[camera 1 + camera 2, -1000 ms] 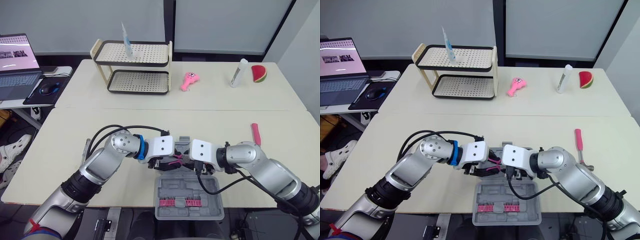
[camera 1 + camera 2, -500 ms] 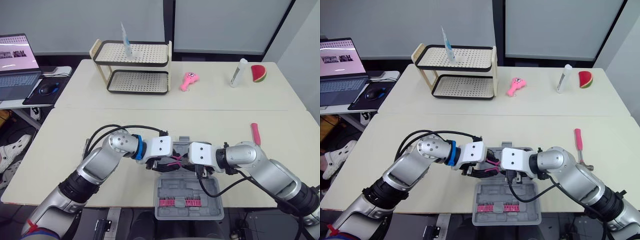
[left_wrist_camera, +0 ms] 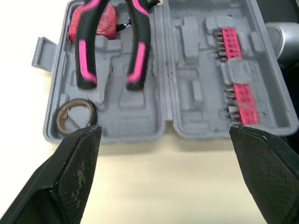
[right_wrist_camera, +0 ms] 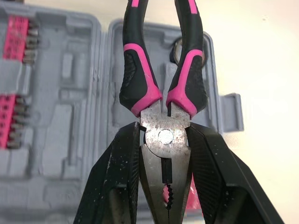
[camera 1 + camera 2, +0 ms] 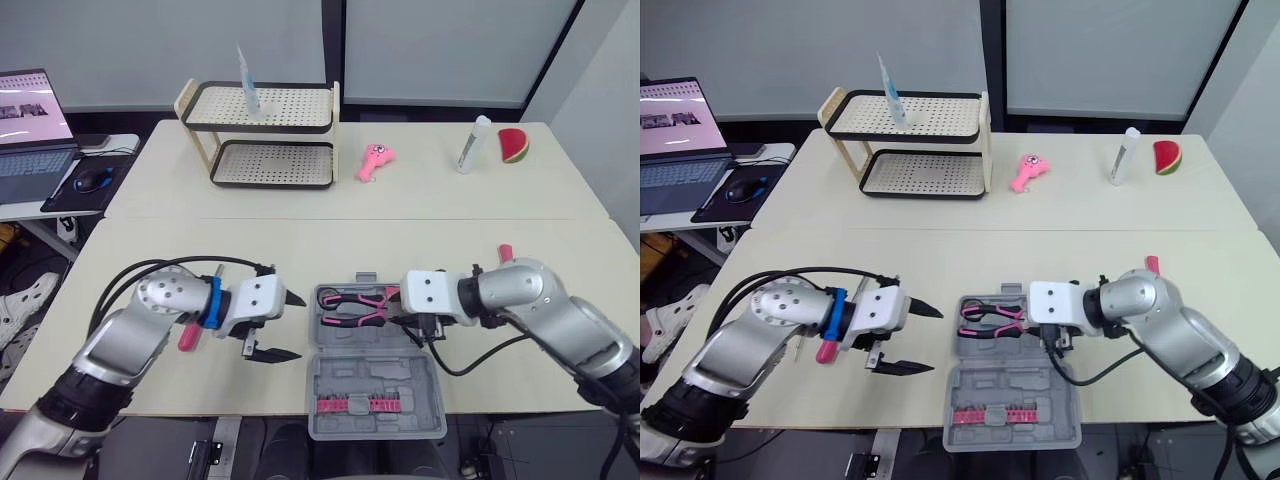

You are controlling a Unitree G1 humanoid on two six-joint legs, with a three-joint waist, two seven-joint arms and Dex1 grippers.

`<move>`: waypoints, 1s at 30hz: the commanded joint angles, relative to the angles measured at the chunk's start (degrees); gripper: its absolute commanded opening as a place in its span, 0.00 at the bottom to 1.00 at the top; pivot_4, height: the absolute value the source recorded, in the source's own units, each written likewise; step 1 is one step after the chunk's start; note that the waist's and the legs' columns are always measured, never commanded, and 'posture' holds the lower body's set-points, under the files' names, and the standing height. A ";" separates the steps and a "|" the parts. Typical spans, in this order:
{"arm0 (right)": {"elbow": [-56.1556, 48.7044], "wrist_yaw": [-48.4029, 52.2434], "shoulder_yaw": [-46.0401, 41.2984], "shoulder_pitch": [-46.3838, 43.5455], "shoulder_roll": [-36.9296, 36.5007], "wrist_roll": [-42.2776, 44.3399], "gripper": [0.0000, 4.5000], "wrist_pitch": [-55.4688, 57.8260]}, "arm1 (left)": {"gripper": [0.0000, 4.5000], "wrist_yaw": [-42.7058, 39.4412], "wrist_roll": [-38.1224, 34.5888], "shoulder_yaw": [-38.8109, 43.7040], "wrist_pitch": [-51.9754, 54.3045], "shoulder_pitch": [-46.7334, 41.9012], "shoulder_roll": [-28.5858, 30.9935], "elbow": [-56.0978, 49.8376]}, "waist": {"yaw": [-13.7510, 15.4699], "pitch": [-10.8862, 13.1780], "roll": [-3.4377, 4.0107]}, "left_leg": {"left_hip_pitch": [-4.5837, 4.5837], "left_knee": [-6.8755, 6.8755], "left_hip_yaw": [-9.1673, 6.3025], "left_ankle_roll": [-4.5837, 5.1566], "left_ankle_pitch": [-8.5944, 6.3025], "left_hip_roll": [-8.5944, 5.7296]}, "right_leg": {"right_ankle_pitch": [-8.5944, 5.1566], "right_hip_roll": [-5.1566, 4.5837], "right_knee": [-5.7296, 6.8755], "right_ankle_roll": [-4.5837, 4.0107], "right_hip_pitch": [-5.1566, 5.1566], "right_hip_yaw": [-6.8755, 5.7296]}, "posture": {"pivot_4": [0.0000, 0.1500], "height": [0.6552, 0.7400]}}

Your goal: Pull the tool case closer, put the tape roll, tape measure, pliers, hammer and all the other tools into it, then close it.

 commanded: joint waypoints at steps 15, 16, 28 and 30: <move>8.72 2.76 8.83 -7.23 8.72 -10.72 0.29 -0.31 | 1.00 0.56 -0.98 5.07 -4.73 5.15 1.59 -0.46 | -0.20 0.00 0.01 | 0.02 0.04 0.13 0.16 -0.09 0.01 | 0.00 0.03 0.42 0.00 -0.25 0.09 | 1.00 0.87; 9.30 2.81 9.12 -7.35 9.15 -11.10 0.29 -0.62 | 1.00 0.67 -0.96 5.07 -4.70 5.32 1.60 -0.57 | -0.20 0.00 0.01 | 0.02 0.04 0.13 0.16 -0.09 0.02 | 0.00 0.03 0.42 0.00 -0.25 0.09 | 1.00 0.87; 13.53 3.22 9.90 -6.55 12.64 -14.54 0.29 -3.70 | 1.00 1.70 -1.18 4.68 -3.99 5.38 1.05 -1.29 | -0.20 0.01 0.01 | 0.02 0.07 0.16 0.14 -0.08 0.01 | 0.00 0.02 0.49 0.00 -0.28 0.11 | 1.00 0.87; 14.05 3.12 10.09 -6.02 12.89 -14.87 0.29 -4.01 | 1.00 1.86 -1.24 4.39 -3.84 5.08 0.82 -1.32 | -0.20 0.01 0.01 | 0.02 0.07 0.16 0.14 -0.08 0.01 | 0.00 0.03 0.51 0.00 -0.28 0.11 | 1.00 0.87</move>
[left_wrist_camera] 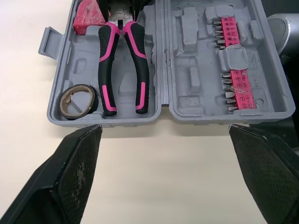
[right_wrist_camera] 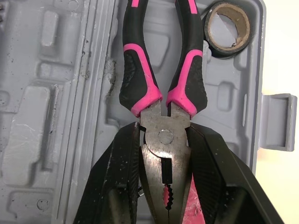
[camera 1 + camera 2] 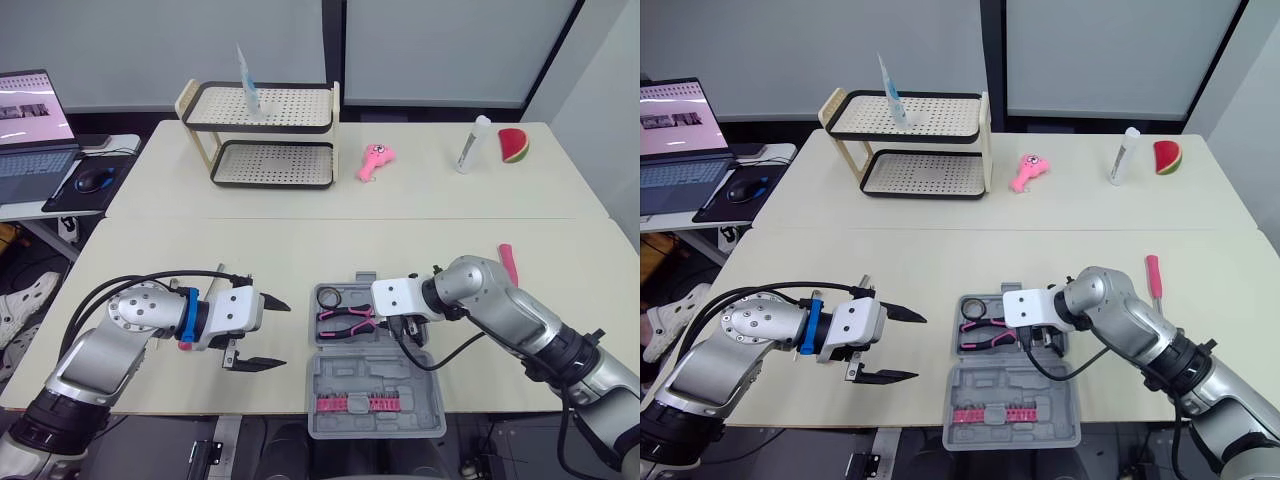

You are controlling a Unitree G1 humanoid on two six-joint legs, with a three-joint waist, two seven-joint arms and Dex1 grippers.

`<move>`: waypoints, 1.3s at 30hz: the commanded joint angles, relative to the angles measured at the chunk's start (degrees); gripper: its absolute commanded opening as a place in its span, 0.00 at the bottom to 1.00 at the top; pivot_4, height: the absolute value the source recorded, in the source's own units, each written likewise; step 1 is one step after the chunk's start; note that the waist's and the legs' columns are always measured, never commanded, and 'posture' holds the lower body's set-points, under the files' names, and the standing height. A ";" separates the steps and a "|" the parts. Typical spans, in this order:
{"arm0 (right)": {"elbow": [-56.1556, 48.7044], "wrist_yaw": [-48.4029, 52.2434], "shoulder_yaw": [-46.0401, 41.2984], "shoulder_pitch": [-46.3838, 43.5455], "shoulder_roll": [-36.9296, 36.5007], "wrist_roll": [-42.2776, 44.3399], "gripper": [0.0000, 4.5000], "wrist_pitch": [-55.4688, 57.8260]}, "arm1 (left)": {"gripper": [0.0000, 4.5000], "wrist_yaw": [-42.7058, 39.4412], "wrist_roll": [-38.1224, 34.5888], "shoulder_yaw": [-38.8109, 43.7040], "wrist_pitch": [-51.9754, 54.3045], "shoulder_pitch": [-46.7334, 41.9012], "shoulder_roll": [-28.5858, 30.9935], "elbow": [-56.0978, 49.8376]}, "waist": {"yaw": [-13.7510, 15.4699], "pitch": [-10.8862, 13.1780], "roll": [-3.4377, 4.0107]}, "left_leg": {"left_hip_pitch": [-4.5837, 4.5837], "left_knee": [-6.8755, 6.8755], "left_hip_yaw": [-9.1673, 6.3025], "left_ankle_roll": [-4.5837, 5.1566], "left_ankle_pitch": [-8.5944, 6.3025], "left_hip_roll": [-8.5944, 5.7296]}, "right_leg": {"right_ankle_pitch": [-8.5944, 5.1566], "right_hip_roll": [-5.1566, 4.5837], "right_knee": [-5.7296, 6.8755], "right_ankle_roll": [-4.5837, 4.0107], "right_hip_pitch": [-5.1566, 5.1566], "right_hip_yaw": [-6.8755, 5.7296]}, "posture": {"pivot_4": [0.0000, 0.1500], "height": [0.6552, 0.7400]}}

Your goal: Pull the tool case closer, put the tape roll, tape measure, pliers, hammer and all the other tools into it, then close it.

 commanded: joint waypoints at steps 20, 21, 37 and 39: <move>0.39 -0.02 -2.72 1.46 2.20 -0.68 0.62 -2.00 | 1.00 1.02 -0.78 -0.02 1.93 -1.20 -1.54 -2.72 | 0.00 0.00 0.00 | 0.01 0.02 0.01 0.00 0.00 0.00 | 0.00 0.00 0.11 0.00 -0.04 0.01 | 1.00 0.87; -0.29 0.38 -3.61 1.25 2.13 0.20 0.66 -1.85 | 1.00 1.14 -0.98 0.09 2.31 -1.22 -1.64 -2.85 | 0.00 0.00 0.00 | 0.01 0.02 0.01 0.00 0.00 0.00 | 0.00 0.00 0.12 0.00 -0.04 0.01 | 1.00 0.87; 0.15 -8.90 -8.70 3.93 10.95 5.74 0.27 -0.94 | 1.00 2.83 -2.83 0.93 5.43 -0.81 -1.72 -4.29 | -0.03 0.00 0.00 | 0.03 0.05 0.01 -0.01 0.01 0.01 | 0.00 0.03 0.18 0.00 -0.05 0.03 | 1.00 0.87; 1.71 -9.90 -7.81 3.84 11.91 4.94 0.19 -0.99 | 1.00 3.06 -2.86 0.87 5.56 -0.69 -1.68 -4.46 | -0.07 0.00 0.00 | 0.03 0.04 0.01 -0.02 0.01 0.02 | 0.00 0.04 0.19 0.00 -0.07 0.03 | 1.00 0.87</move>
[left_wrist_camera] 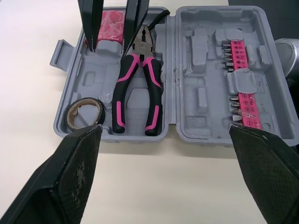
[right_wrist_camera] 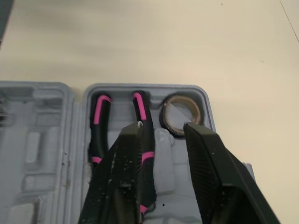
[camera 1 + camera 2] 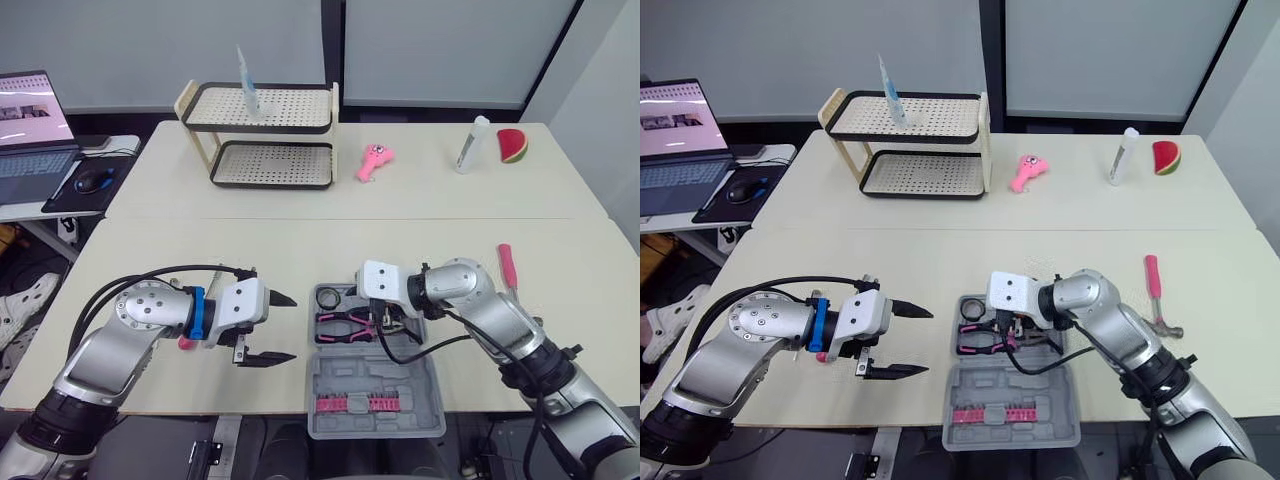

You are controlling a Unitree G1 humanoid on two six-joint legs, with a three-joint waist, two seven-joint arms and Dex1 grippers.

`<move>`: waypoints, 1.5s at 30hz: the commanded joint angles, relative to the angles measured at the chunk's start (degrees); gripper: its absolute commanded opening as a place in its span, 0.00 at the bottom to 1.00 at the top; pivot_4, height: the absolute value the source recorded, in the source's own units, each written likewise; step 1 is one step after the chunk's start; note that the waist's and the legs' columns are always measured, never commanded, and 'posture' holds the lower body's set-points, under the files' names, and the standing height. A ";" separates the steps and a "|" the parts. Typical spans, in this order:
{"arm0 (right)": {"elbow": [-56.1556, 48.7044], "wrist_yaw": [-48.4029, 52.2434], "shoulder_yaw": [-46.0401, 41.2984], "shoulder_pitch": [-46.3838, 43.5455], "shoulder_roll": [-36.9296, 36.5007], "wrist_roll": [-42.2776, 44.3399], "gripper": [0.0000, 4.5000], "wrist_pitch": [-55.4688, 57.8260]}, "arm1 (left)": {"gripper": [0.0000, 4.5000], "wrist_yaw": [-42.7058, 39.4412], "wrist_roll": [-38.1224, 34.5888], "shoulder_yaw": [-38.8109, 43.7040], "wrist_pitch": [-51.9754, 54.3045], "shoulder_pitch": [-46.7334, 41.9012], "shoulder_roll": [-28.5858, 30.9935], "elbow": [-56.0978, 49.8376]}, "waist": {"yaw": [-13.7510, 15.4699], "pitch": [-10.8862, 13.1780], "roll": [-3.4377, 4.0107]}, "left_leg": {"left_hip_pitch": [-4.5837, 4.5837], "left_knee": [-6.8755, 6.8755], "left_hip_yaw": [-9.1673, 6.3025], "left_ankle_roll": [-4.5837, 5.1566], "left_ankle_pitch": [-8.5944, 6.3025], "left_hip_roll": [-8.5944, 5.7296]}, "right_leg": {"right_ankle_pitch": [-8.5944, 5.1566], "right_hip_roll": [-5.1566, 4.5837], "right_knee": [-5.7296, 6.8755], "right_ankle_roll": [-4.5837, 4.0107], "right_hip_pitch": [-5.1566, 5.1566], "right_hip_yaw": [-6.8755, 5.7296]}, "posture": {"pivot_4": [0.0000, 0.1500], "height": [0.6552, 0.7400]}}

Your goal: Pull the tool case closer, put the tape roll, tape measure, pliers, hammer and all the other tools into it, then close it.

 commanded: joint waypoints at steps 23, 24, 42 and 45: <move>13.68 -4.91 5.80 2.68 3.24 -8.07 0.00 -12.57 | 1.00 1.93 -0.92 1.84 0.47 2.89 0.43 -3.28 | -0.06 -0.13 -0.01 | 0.28 -0.08 0.05 0.00 0.00 0.02 | 0.00 0.02 0.01 0.00 0.18 0.03 | 1.00 0.87; 13.14 -5.58 4.59 2.48 3.67 -7.42 0.00 -13.37 | 1.00 1.93 -0.94 2.11 0.22 3.24 0.50 -3.12 | -0.09 -0.13 -0.01 | 0.29 -0.08 0.05 0.00 0.00 0.03 | 0.00 0.03 0.01 0.00 0.18 0.03 | 1.00 0.87; -10.83 5.74 -23.57 26.36 -21.90 10.67 0.00 -17.25 | 0.72 5.25 2.09 5.20 -7.67 14.24 -1.20 2.28 | 0.40 -0.09 0.03 | 0.11 -0.10 0.07 0.03 -0.02 -0.02 | 0.00 -0.09 -0.17 0.00 0.19 0.02 | 1.00 0.87; -7.89 3.95 -24.99 30.53 -24.40 8.86 0.00 -18.54 | 0.51 5.70 5.30 2.32 -10.26 14.53 -2.03 5.42 | 0.10 -0.09 0.03 | 0.17 -0.09 0.17 0.04 -0.01 0.01 | 0.00 -0.06 -0.13 0.00 0.22 0.09 | 1.00 0.87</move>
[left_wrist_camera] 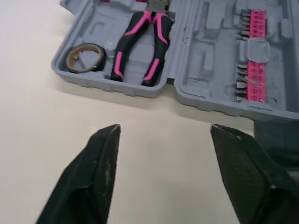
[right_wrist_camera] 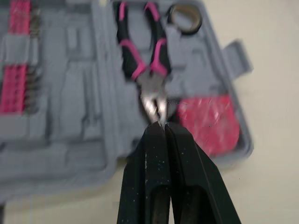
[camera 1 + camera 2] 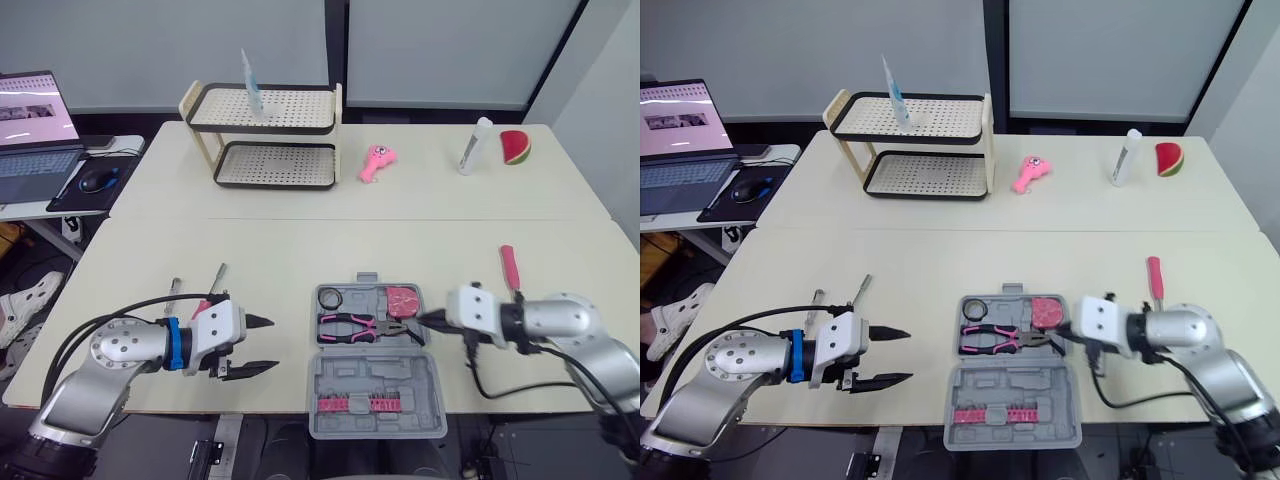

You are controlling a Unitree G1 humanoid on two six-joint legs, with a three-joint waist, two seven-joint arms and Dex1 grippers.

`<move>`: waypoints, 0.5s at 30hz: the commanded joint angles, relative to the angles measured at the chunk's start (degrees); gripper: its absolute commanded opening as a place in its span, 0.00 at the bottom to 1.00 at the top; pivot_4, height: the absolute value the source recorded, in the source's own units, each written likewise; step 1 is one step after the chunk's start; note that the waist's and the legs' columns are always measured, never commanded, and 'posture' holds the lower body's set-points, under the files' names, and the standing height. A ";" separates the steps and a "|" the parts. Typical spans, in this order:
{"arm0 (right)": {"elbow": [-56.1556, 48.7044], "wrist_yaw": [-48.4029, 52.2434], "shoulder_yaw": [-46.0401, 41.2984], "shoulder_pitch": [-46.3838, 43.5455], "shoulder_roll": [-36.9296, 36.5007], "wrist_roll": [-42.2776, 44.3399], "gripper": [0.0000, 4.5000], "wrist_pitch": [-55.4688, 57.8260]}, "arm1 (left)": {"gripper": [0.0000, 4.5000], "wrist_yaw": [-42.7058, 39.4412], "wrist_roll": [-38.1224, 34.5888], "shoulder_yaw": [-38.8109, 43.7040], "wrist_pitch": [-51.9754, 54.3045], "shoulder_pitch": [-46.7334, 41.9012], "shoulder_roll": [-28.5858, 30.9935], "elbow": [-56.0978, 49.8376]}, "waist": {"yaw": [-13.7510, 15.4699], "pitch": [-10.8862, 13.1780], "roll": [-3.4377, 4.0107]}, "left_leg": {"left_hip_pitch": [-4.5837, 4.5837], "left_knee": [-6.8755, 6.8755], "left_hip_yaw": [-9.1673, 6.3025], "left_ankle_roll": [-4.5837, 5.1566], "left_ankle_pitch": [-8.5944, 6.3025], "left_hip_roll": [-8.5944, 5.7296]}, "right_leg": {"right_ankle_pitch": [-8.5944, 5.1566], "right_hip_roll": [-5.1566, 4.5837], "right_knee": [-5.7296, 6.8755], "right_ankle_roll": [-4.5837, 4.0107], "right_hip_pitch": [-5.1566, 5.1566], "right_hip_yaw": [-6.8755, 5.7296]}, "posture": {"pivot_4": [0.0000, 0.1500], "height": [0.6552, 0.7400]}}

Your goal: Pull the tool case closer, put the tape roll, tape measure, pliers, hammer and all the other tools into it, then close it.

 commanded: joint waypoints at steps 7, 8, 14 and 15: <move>7.58 -3.86 0.92 4.29 -1.98 -6.09 0.00 -7.68 | 0.01 3.51 7.94 -7.39 -7.39 -2.81 -5.79 9.21 | -0.02 -0.01 -0.01 | 0.11 0.00 0.07 0.00 0.00 0.01 | 0.00 0.03 0.04 0.00 0.07 0.06 | 1.00 0.87; 8.73 -4.43 1.44 4.00 -1.47 -6.64 0.00 -8.26 | 0.00 3.93 8.58 -8.11 -7.68 -3.30 -6.63 10.00 | 0.01 -0.01 -0.01 | 0.11 0.01 0.06 0.00 0.00 0.01 | 0.00 0.03 0.03 0.00 0.08 0.04 | 1.00 0.87; 12.66 -5.61 4.40 1.20 1.24 -8.59 0.00 -10.19 | 0.00 5.38 11.17 -10.63 -9.56 -5.57 -9.44 13.59 | -0.12 -0.01 -0.01 | 0.12 0.00 0.07 0.00 0.00 0.02 | 0.00 0.03 0.04 0.00 0.06 0.05 | 1.00 0.87; 13.23 -5.78 5.00 0.65 1.92 -8.75 0.00 -10.30 | 0.00 5.79 11.59 -11.12 -9.71 -6.15 -10.07 14.13 | -0.10 -0.01 -0.01 | 0.12 0.00 0.07 0.00 0.00 0.02 | 0.00 0.03 0.04 0.00 0.06 0.05 | 1.00 0.87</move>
